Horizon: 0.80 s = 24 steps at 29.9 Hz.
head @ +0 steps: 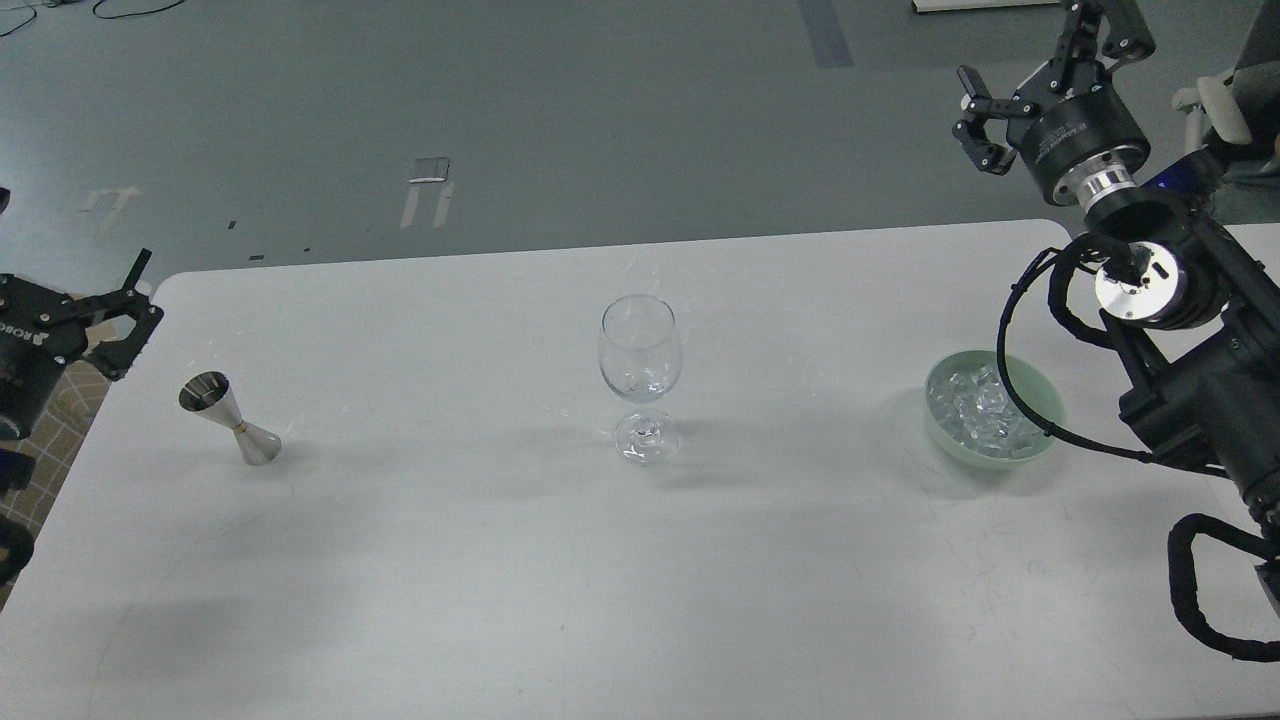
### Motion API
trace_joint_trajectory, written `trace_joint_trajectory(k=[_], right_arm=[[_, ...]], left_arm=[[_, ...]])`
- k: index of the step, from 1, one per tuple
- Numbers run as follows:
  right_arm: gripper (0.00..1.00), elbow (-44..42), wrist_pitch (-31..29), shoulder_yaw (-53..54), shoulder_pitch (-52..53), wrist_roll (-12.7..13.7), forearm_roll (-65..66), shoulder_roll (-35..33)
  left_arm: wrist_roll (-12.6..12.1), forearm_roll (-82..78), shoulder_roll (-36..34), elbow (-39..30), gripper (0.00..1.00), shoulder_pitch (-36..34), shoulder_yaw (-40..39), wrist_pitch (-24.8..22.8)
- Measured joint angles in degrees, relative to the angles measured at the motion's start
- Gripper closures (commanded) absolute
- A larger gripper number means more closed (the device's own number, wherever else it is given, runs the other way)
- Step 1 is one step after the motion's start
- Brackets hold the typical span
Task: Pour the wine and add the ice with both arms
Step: 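Lower the left gripper toward the table edge beside the metal jigger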
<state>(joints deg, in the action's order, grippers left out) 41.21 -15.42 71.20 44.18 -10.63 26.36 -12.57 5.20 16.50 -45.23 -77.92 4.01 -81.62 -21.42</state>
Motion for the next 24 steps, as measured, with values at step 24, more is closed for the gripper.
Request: trace_joint_trajectory(k=[24], right_arm=[[0.00, -0.21, 0.38, -1.72, -0.06, 0.26, 0.01, 0.22]], left_arm=[[-9.89, 0.91, 20.29, -14.06, 0.01, 26.42, -14.35, 10.01]])
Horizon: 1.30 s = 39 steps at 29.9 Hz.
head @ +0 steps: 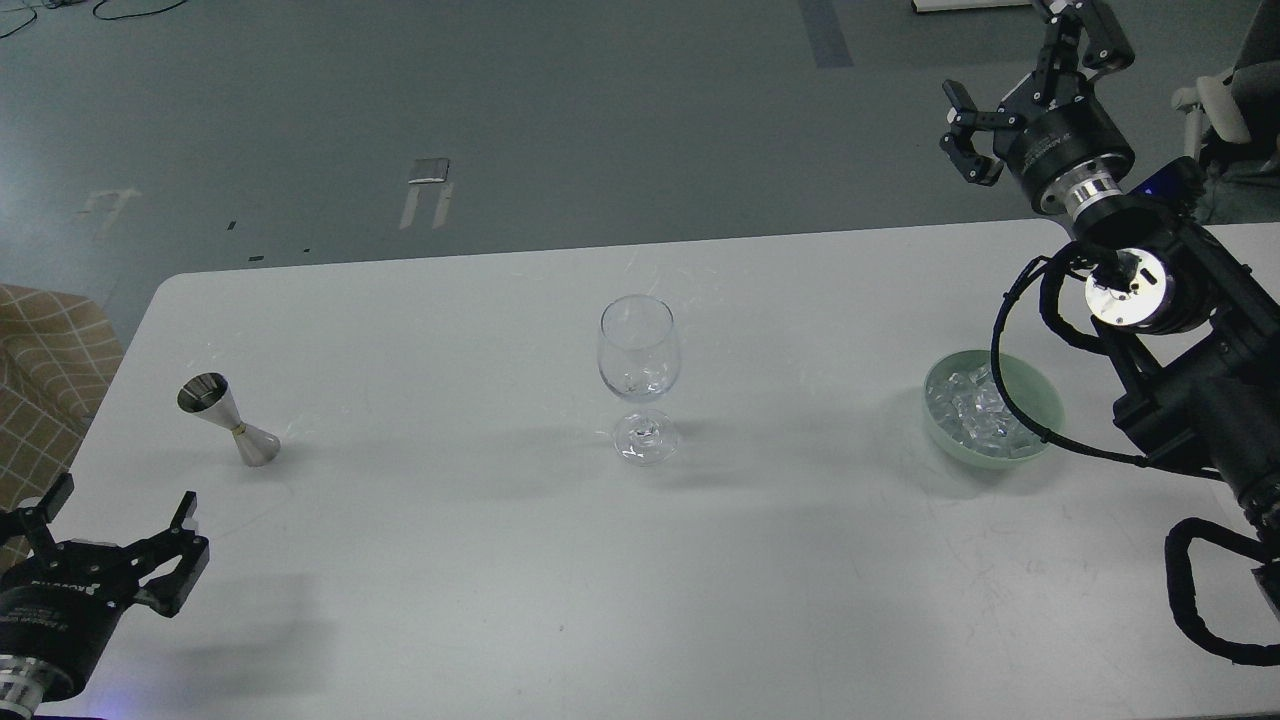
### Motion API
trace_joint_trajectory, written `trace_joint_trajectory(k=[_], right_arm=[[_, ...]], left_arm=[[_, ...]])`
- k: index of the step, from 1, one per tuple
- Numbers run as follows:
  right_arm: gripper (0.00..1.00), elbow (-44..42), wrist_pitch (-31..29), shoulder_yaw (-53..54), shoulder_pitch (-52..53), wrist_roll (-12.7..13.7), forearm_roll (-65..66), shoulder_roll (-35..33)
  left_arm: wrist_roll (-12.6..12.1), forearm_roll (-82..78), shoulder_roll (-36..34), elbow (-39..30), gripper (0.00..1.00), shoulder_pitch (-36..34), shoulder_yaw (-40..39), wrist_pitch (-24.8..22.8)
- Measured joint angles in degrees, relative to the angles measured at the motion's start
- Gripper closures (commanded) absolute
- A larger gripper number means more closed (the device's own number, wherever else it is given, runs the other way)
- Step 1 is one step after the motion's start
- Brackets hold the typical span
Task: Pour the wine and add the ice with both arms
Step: 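Lower the left gripper toward the table edge beside the metal jigger, then close the left gripper around the metal jigger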
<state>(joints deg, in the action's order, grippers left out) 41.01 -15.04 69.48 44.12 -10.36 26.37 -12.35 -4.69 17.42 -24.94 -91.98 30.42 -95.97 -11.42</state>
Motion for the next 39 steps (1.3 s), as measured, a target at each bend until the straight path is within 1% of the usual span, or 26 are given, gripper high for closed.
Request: trace_joint_trajectory(k=[3, 7, 12, 17, 28, 35, 39], right_arm=[[0.00, -0.05, 0.08, -0.06, 0.01, 0.00, 0.00, 0.06], [0.00, -0.06, 0.10, -0.13, 0.07, 0.00, 0.00, 0.12], [0.00, -0.05, 0.10, -0.14, 0.07, 0.15, 0.00, -0.04], [0.00, -0.06, 0.16, -0.14, 0.02, 0.34, 0.00, -0.36], [0.00, -0.13, 0.67, -0.14, -0.02, 0.32, 0.00, -0.33], [0.00, -0.14, 1.01, -0.14, -0.02, 0.26, 0.00, -0.31], [0.00, -0.15, 1.05, -0.14, -0.02, 0.27, 0.00, -0.36]], left_arm=[[-0.60, -0.40, 1.99, 0.58, 0.01, -3.32, 0.07, 3.45], [-0.53, -2.16, 5.18, 1.55, 0.01, -7.32, 1.34, 7.53], [-0.65, -5.50, 9.17, 3.50, 0.00, -9.97, 2.12, 11.02], [-0.67, -6.10, 10.08, 5.88, 0.00, -11.34, 2.13, 11.54], [-0.57, -6.16, 11.42, 11.16, 0.00, -16.68, 2.18, 11.62], [-1.18, -6.33, 12.26, 15.02, 0.00, -20.44, 2.20, 11.66], [-2.11, -6.41, 12.28, 16.88, 0.00, -22.14, 2.23, 11.71]])
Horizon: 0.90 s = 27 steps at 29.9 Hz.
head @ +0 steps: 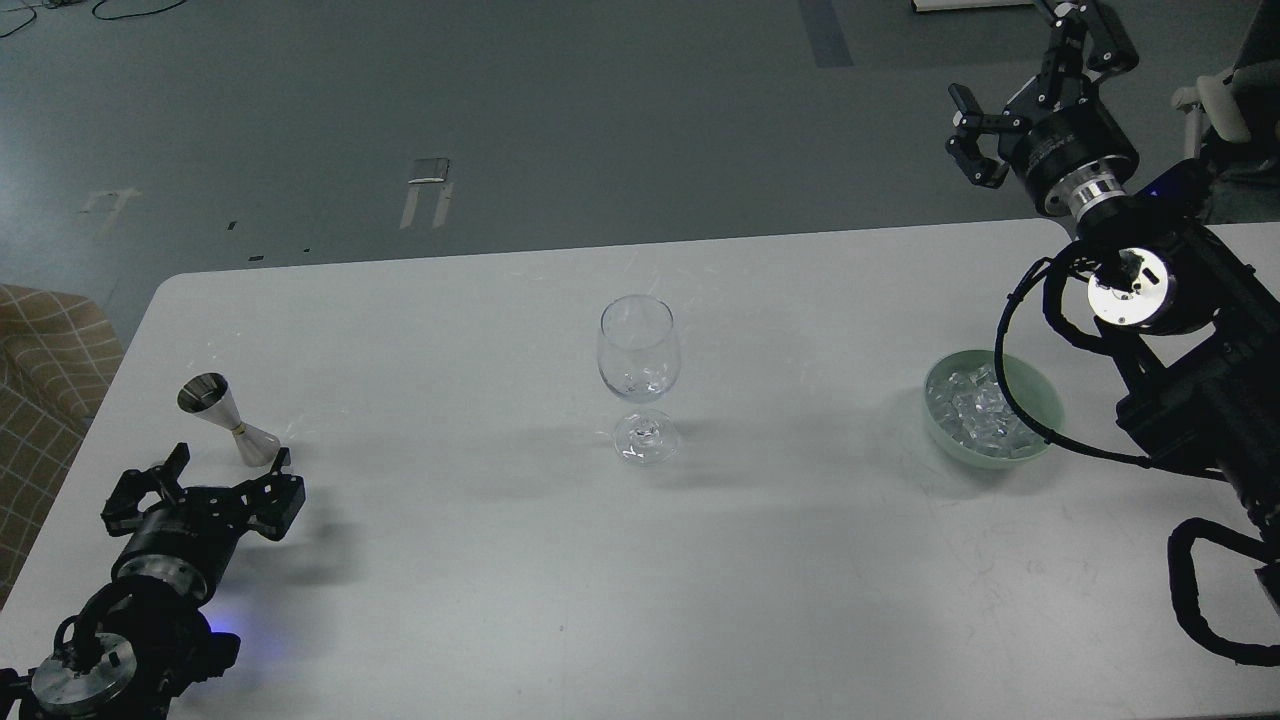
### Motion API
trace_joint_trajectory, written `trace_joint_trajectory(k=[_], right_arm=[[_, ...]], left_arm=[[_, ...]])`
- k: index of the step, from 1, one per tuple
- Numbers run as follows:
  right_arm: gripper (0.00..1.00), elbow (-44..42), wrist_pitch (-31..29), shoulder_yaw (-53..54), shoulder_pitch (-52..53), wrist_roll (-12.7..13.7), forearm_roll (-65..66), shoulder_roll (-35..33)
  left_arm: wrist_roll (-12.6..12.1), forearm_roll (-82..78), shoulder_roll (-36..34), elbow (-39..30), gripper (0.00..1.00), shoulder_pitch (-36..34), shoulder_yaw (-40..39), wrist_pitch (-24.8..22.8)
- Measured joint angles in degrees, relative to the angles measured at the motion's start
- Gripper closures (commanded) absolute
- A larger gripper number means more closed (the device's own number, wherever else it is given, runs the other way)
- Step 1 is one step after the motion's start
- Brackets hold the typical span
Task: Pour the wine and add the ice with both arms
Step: 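Close the left gripper around the metal jigger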
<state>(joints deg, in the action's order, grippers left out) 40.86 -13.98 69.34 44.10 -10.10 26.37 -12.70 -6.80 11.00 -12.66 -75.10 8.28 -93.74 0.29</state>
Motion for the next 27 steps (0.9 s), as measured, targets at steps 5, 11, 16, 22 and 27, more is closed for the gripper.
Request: trace_joint_trajectory(k=[5, 11, 16, 22, 27], right_arm=[[0.00, -0.07, 0.01, 0.00, 0.00, 0.00, 0.00, -0.01], [0.00, -0.14, 0.02, 0.00, -0.06, 0.00, 0.00, 0.00], [0.00, -0.16, 0.09, 0.00, -0.07, 0.00, 0.01, 0.00], [0.00, -0.17, 0.10, 0.00, -0.20, -0.01, 0.03, -0.04], [0.00, -0.17, 0.10, 0.00, -0.32, -0.01, 0.03, -0.05]], left_arm=[[-0.81, -0.36, 0.00, 3.25, 0.01, -2.37, 0.06, -0.27], [-0.92, -0.47, 0.00, 6.36, 0.01, -4.62, 0.06, -0.75], [-1.61, -0.50, -0.04, 10.78, 0.01, -7.29, 0.06, -2.72], [-2.41, -1.26, -0.29, 15.87, 0.01, -10.27, 0.10, -6.56], [-2.67, -1.57, -0.49, 19.10, 0.01, -12.64, 0.10, -7.04]])
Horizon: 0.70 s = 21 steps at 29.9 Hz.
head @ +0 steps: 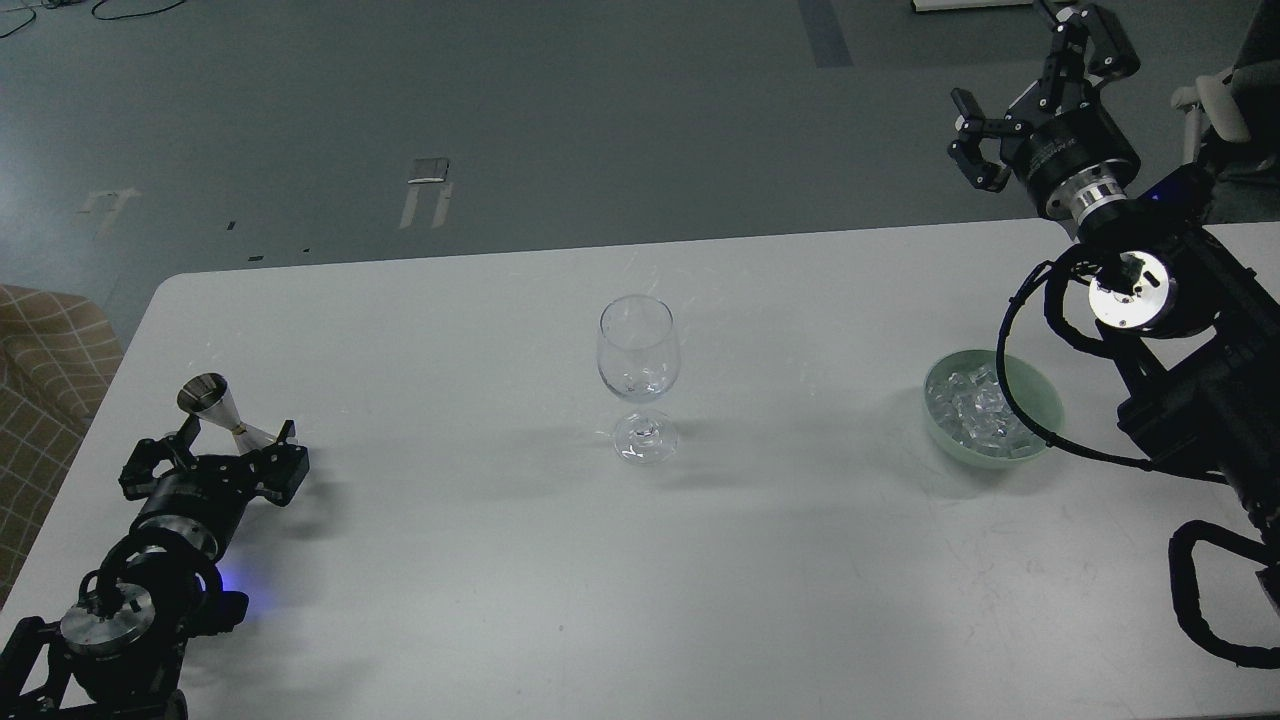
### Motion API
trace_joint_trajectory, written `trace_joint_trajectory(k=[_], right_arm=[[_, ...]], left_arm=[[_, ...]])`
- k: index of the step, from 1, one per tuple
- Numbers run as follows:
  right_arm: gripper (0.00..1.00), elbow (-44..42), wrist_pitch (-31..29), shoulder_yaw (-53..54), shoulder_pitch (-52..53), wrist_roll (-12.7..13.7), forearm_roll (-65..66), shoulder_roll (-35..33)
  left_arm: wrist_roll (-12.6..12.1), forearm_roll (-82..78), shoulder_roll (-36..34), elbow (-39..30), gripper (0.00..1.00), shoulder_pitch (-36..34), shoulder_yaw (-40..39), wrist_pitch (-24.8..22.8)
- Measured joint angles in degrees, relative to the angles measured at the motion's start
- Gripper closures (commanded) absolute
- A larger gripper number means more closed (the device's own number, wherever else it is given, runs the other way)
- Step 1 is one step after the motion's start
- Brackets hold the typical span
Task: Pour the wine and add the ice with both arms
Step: 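Close the left gripper around the metal jigger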
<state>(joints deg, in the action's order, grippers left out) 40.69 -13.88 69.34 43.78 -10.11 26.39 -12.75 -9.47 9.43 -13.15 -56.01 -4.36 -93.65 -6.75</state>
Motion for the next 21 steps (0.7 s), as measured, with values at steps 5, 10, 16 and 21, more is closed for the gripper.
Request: trace_joint_trajectory(k=[5, 10, 16, 21], right_arm=[[0.00, 0.00, 0.00, 0.00, -0.01, 0.00, -0.03, 0.00], [0.00, 0.00, 0.00, 0.00, -0.16, 0.00, -0.02, -0.03], [0.00, 0.07, 0.00, 0.00, -0.35, 0.00, 0.00, -0.04], [0.00, 0.09, 0.00, 0.00, -0.36, 0.00, 0.00, -0.04]], left_arm=[[-0.01, -0.03, -0.03, 2.03, 0.01, -1.28, 0.00, -0.59], [0.02, -0.11, -0.13, 3.94, 0.01, -2.32, 0.04, -1.90], [0.06, -0.11, -0.22, 4.52, 0.04, -3.23, 0.40, -2.29], [0.12, -0.03, -0.37, 5.88, 0.16, -4.13, 0.73, -2.32]])
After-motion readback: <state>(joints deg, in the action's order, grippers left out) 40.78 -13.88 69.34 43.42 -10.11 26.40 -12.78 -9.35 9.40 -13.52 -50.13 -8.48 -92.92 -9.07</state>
